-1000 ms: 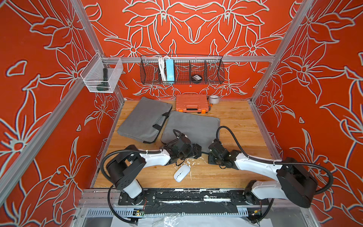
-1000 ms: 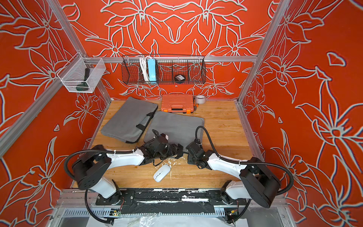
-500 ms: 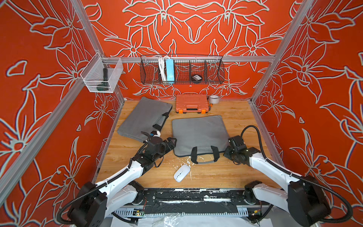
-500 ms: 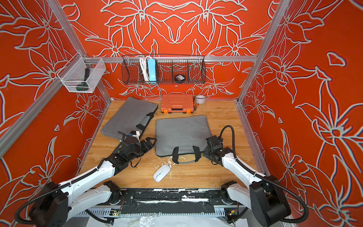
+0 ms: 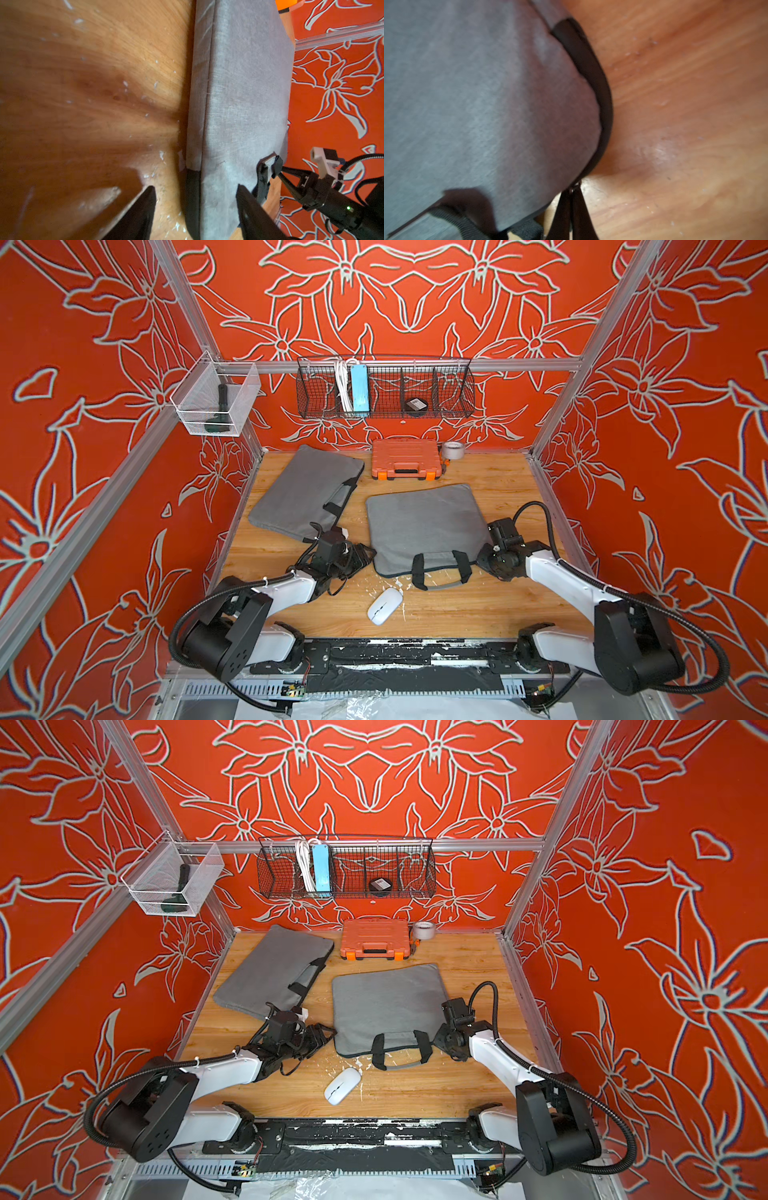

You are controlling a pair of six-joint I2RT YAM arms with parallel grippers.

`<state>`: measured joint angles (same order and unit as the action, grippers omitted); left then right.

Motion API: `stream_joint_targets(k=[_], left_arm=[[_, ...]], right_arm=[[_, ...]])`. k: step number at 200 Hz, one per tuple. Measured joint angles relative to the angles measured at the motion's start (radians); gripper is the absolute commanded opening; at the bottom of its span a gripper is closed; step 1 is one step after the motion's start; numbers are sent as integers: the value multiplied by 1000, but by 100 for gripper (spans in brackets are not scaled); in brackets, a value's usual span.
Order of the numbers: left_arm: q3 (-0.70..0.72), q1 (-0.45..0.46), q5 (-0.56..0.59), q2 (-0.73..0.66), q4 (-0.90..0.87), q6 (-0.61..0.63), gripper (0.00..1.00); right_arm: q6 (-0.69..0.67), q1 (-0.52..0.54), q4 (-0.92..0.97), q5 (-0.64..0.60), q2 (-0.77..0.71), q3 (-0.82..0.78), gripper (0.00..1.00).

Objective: Put the mouse into the laptop bag
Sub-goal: Unzip the zipper on the zippered laptop bag.

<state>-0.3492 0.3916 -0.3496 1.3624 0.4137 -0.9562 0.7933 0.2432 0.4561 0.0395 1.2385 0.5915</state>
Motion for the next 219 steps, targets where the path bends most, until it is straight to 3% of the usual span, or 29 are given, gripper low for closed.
stream_joint_targets(k=[16, 52, 78, 159, 219], left_arm=[[0, 0, -21, 43, 41, -4, 47], [-8, 13, -42, 129, 111, -26, 14], [-31, 29, -37, 170, 142, -35, 0], [-104, 174, 180, 221, 150, -92, 0], [-105, 224, 287, 209, 135, -130, 0]], right_arm=[[-6, 14, -5, 18, 0, 0, 0], [-3, 88, -21, 26, 6, 0, 0], [11, 200, -20, -15, 37, 13, 0], [65, 525, 99, -191, 313, 228, 0], [86, 579, 153, -247, 347, 270, 0]])
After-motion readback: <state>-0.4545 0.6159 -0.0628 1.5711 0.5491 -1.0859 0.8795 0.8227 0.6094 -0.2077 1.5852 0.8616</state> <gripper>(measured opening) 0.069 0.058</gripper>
